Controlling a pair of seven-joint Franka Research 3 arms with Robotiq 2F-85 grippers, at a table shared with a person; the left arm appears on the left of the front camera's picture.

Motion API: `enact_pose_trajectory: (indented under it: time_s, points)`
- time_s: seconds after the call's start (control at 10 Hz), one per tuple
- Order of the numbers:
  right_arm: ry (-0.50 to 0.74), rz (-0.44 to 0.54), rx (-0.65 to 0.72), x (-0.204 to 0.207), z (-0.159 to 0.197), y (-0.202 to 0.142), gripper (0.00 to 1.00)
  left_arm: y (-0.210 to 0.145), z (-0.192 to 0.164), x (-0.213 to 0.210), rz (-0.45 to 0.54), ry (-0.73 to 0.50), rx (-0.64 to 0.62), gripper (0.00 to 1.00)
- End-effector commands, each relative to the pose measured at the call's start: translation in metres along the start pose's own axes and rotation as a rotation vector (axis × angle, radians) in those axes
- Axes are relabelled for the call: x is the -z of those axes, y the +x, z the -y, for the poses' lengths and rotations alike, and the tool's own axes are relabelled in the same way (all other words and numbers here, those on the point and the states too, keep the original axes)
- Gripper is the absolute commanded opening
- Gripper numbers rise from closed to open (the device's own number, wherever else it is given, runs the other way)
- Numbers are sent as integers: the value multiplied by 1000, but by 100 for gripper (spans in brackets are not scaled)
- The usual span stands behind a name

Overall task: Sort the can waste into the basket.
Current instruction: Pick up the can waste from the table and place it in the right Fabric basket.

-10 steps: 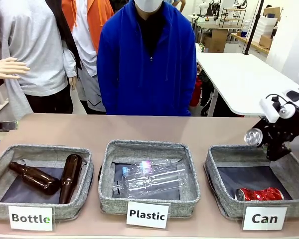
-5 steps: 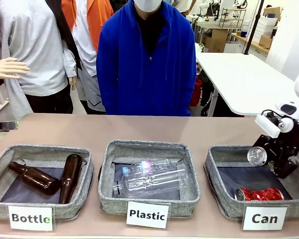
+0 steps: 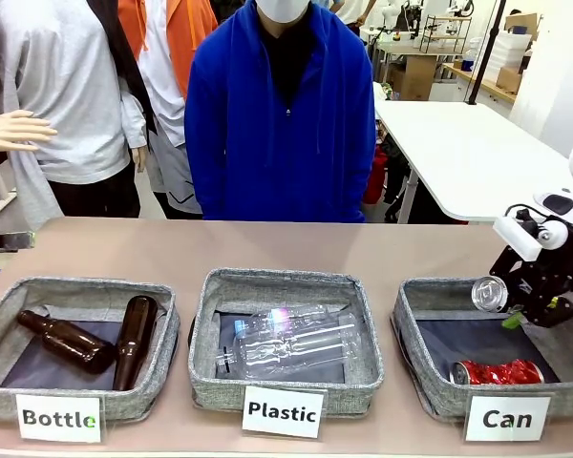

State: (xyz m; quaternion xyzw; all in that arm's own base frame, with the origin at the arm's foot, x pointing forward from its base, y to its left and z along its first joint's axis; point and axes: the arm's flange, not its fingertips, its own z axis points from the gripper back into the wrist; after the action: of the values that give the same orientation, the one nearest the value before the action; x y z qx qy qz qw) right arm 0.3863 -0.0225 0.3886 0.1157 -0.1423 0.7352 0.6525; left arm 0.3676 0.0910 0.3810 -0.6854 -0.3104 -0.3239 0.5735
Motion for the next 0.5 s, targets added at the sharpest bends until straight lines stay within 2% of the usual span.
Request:
enact_pose_trajectory:
  time_s: [0.0, 0.1, 0.2, 0.4]
  points:
    - [-16, -69, 29, 6, -7, 5, 100, 1, 4, 2, -1, 8, -4, 100]
    - [-25, -87, 62, 7, -4, 9, 89, 1, 4, 2, -1, 8, -4, 100]
    - [-35, -91, 77, 6, -2, 13, 98, 1, 4, 2, -1, 8, -4, 100]
    - [-64, -85, 111, 2, 1, 19, 100, 1, 4, 2, -1, 8, -4, 100]
